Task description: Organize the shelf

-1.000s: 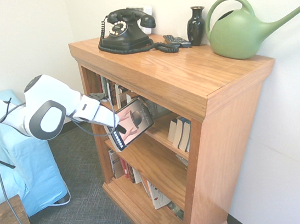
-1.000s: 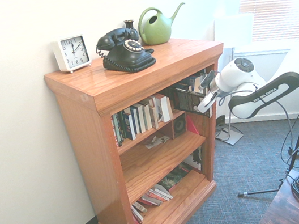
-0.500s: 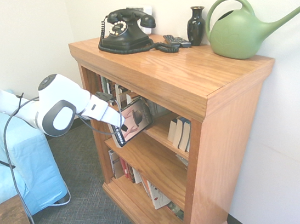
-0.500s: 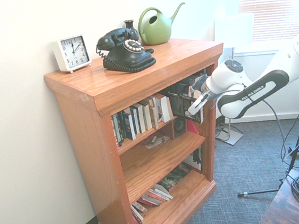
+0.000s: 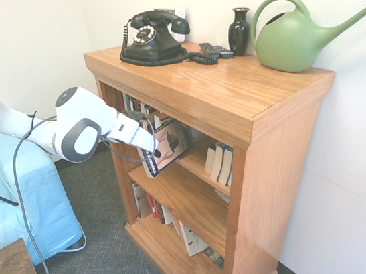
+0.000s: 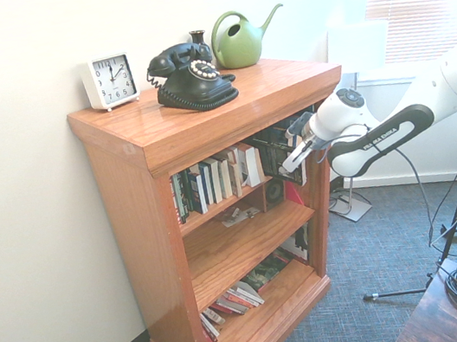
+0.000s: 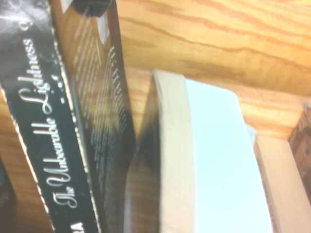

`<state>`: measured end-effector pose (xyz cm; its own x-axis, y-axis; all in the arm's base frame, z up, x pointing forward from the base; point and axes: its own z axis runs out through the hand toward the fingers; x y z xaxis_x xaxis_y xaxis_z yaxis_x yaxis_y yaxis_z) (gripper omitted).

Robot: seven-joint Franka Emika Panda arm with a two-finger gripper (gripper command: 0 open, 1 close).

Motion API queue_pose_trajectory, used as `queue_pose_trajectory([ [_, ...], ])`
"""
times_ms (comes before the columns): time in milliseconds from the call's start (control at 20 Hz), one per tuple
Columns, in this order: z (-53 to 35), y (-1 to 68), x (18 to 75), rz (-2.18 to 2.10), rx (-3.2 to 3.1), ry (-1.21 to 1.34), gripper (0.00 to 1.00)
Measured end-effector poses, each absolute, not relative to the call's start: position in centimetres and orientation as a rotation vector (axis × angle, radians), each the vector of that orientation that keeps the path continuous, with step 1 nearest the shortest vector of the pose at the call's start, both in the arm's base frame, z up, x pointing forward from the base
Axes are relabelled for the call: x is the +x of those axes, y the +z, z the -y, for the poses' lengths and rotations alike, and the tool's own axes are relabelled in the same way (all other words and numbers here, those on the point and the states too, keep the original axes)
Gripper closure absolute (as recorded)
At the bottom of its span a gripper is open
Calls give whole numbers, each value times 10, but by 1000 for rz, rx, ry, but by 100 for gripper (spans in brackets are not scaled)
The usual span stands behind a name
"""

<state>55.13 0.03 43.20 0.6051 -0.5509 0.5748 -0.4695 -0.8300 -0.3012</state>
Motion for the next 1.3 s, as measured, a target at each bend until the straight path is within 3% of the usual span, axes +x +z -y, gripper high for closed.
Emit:
queue_pose_trajectory([
  [1150, -20, 428, 609, -898, -2666, -1097, 100],
  [1200, -20, 428, 609, -901, -2670, -1098, 0],
  [1300, -22, 428, 610, -910, -2670, -1097, 0],
])
